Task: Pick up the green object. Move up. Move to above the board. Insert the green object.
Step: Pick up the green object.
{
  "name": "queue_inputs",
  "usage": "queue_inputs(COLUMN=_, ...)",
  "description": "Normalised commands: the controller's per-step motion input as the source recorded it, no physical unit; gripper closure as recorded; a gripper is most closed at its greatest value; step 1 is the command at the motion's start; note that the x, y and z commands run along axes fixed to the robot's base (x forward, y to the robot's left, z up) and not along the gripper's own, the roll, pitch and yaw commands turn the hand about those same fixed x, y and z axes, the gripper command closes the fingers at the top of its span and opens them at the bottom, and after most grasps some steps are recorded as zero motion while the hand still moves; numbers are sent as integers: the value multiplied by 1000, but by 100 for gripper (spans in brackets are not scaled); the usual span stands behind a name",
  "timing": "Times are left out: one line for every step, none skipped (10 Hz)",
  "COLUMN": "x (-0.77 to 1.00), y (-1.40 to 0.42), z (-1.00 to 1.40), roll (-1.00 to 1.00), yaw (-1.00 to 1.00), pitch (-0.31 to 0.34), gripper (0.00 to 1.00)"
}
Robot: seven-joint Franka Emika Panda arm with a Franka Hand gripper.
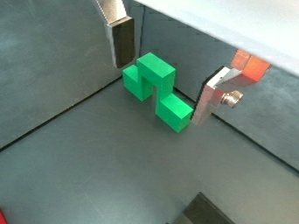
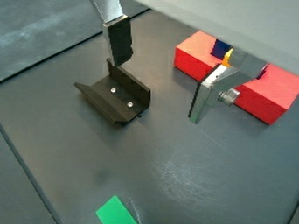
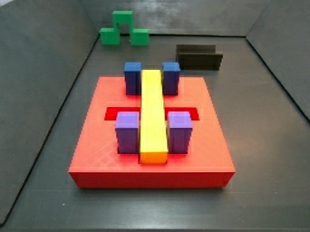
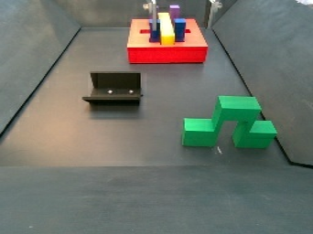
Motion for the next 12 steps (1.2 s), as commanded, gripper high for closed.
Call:
queue_inputs(x=0, y=0, z=0, roll=6, yaw=0, pitch=0, gripper=0)
queue_inputs(x=-834, y=349, z=-471, roll=69, yaw=-446, pitch=-136, gripper=0)
queue_inputs(x=-843, y=531, z=-366, roll=0, yaw=-320, pitch=-163, gripper=0)
queue_inputs(x=-694, y=631, z=-180, roll=0, yaw=-203, pitch=-121, gripper=0)
queue_inputs(x=-586, y=683, z=-83, roll=-69, yaw=-109, pitch=-134, gripper=0)
queue_inputs(x=-531, y=720, z=0, roll=-176, yaw=-11, pitch=-113, gripper=0)
queue_inputs(x=-474, y=729, z=-6, roll=-120, yaw=-63, pitch=-69, gripper=0)
queue_inputs(x=-477, y=694, z=-191, roll=-59, yaw=-137, pitch=-91, gripper=0)
queue_inputs(x=-371, y=566, z=-309, roll=-3, yaw=-171, pitch=-110, gripper=0)
queue_inputs(x=0, y=180, z=-457, roll=33, yaw=-163, pitch=-101, gripper=0)
queue_inputs(x=0, y=54, z=-686, roll=221, yaw=-217, pitch=-80, gripper=0)
queue_inputs(x=-51, y=6, z=-354, roll=116, yaw=-106, pitch=-60, gripper=0)
